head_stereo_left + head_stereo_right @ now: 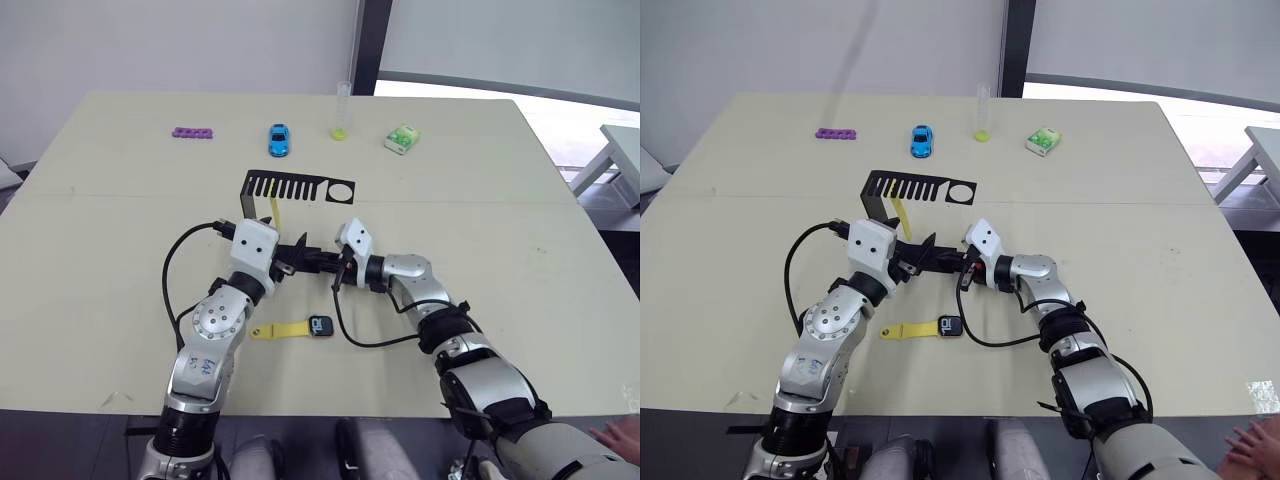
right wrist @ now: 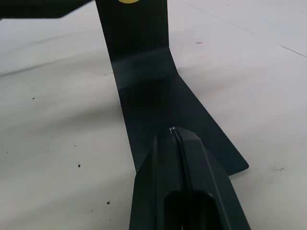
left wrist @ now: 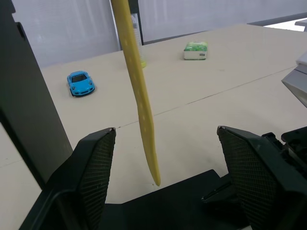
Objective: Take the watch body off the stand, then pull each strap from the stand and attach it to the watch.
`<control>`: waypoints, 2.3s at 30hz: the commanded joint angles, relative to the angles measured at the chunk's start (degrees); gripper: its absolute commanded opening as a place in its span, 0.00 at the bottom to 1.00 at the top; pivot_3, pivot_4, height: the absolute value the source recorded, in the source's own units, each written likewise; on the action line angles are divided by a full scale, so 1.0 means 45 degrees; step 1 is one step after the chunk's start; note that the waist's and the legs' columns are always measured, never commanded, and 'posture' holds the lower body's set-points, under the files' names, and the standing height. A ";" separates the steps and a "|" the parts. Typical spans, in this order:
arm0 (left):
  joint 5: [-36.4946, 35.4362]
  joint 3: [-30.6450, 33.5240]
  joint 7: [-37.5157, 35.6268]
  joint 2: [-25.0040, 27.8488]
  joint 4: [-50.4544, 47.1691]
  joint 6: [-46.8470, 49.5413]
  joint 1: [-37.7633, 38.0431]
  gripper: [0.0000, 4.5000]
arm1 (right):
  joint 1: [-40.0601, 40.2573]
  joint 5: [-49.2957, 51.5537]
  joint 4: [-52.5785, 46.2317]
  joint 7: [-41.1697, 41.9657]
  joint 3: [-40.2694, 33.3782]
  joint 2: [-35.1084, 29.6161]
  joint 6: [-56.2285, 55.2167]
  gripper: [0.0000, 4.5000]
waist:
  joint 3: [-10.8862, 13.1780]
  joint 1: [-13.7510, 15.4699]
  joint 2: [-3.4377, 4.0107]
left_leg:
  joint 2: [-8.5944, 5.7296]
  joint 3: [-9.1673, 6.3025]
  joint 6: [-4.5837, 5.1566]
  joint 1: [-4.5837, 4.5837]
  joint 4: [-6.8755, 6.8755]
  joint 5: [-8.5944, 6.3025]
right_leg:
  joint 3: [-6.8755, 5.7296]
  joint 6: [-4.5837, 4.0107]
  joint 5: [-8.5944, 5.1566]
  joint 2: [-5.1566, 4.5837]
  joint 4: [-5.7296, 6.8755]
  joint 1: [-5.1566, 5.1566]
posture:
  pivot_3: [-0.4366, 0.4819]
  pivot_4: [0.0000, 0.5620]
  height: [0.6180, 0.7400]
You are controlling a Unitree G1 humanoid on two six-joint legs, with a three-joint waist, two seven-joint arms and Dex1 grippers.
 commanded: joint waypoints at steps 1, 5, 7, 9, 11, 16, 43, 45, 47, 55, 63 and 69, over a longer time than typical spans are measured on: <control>0.0172 0.0043 0.0074 -0.0133 -0.0101 -0.0810 -0.0321 0.63 | 0.0402 -0.0244 0.0007 0.0264 0.0291 0.0064 0.0303 0.00 | 0.0000 0.0008 0.0000 | 0.0000 0.0001 0.0000 0.0000 0.0000 0.0000 | -0.0001 0.0000 0.0000 0.0000 0.0000 0.0000 | 0.48 0.27 1.00; 0.0289 -0.0014 0.0080 -0.0201 0.0379 -0.1061 -0.0525 0.19 | 0.0415 -0.0227 -0.0004 0.0206 0.0322 0.0118 0.0314 0.00 | 0.0000 0.0020 0.0000 | -0.0002 0.0000 0.0000 0.0000 0.0000 0.0000 | -0.0002 0.0001 0.0000 -0.0001 -0.0001 0.0001 | 0.48 0.27 1.00; 0.0459 0.0021 0.0237 -0.0224 0.0677 -0.1187 -0.0683 0.01 | 0.0439 -0.0239 0.0012 0.0181 0.0348 0.0167 0.0282 0.00 | 0.0000 0.0010 0.0000 | -0.0001 0.0000 0.0000 0.0000 0.0000 0.0000 | -0.0002 0.0000 0.0001 0.0000 -0.0001 0.0000 | 0.48 0.27 1.00; 0.0528 0.0085 0.0319 -0.0240 0.0843 -0.1245 -0.0749 0.01 | 0.0420 -0.0253 0.0077 0.0157 0.0355 0.0213 0.0253 0.00 | 0.0000 0.0009 0.0000 | -0.0001 0.0000 0.0000 0.0000 -0.0001 0.0000 | -0.0003 0.0001 0.0000 0.0000 -0.0001 0.0000 | 0.48 0.27 1.00; 0.0573 0.0144 0.0410 -0.0276 0.0867 -0.1312 -0.0722 0.01 | 0.0423 -0.0252 0.0082 0.0158 0.0359 0.0235 0.0249 0.00 | 0.0000 0.0013 0.0000 | 0.0000 0.0000 0.0000 0.0000 0.0000 0.0000 | -0.0003 0.0000 0.0001 0.0000 -0.0001 0.0000 | 0.48 0.27 1.00; 0.0691 0.0235 0.0490 -0.0283 0.0814 -0.1650 -0.0659 0.01 | 0.0412 -0.0249 0.0134 0.0143 0.0344 0.0298 0.0223 0.00 | 0.0000 0.0013 0.0000 | 0.0000 0.0000 0.0000 0.0000 -0.0001 0.0000 | -0.0004 0.0001 0.0001 -0.0001 -0.0001 0.0000 | 0.48 0.27 1.00; 0.0346 0.0358 -0.0416 -0.0172 -0.1304 -0.2436 0.0617 0.01 | 0.0549 -0.0264 0.0168 -0.0398 0.0152 0.0411 0.0056 0.00 | 0.0000 -0.0021 0.0000 | 0.0003 0.0001 0.0000 0.0000 -0.0009 0.0000 | -0.0002 0.0000 0.0001 -0.0001 -0.0006 0.0000 | 0.48 0.27 1.00; 0.0332 0.0273 -0.0628 -0.0072 -0.1579 -0.2481 0.0861 0.01 | 0.0557 -0.0249 0.0132 -0.0367 0.0136 0.0405 0.0073 0.00 | 0.0000 0.0001 0.0000 | 0.0003 0.0000 0.0000 0.0001 -0.0011 0.0000 | -0.0002 0.0000 0.0000 -0.0001 -0.0006 0.0000 | 0.48 0.27 1.00; 0.0356 0.0223 -0.0700 -0.0042 -0.1826 -0.2442 0.1113 0.01 | 0.0558 -0.0236 0.0106 -0.0349 0.0122 0.0397 0.0085 0.00 | 0.0000 -0.0001 0.0000 | 0.0002 0.0000 -0.0001 0.0000 -0.0011 0.0000 | 0.0000 0.0000 0.0001 -0.0001 -0.0008 0.0000 | 0.48 0.27 1.00; 0.0179 0.0382 -0.0876 0.0023 -0.2270 -0.2427 0.1548 0.01 | 0.0577 -0.0083 -0.0078 -0.0233 0.0027 0.0429 0.0069 0.00 | 0.0000 -0.0001 -0.0001 | 0.0003 -0.0002 0.0000 0.0000 -0.0013 -0.0001 | -0.0001 0.0000 0.0001 -0.0001 -0.0012 0.0001 | 0.48 0.27 1.00; -0.2633 0.2254 -0.3759 0.2056 -0.2983 -0.2886 0.2512 0.01 | 0.1477 0.0942 -0.3310 0.0775 -0.0474 -0.0715 0.1103 0.00 | 0.0012 0.0044 0.0018 | 0.0004 -0.0011 0.0000 -0.0018 -0.0029 -0.0001 | -0.0011 0.0000 0.0000 -0.0007 -0.0029 -0.0007 | 0.48 0.27 1.00; -0.6272 0.5126 -0.6958 0.5000 -0.3234 -0.1730 0.3849 0.01 | 0.3837 0.2887 -0.8426 0.1202 -0.1701 -0.2771 0.3026 0.00 | 0.0033 0.0124 0.0048 | -0.0003 -0.0029 0.0009 -0.0039 -0.0035 -0.0006 | -0.0029 0.0000 0.0000 -0.0024 -0.0052 -0.0011 | 0.48 0.27 1.00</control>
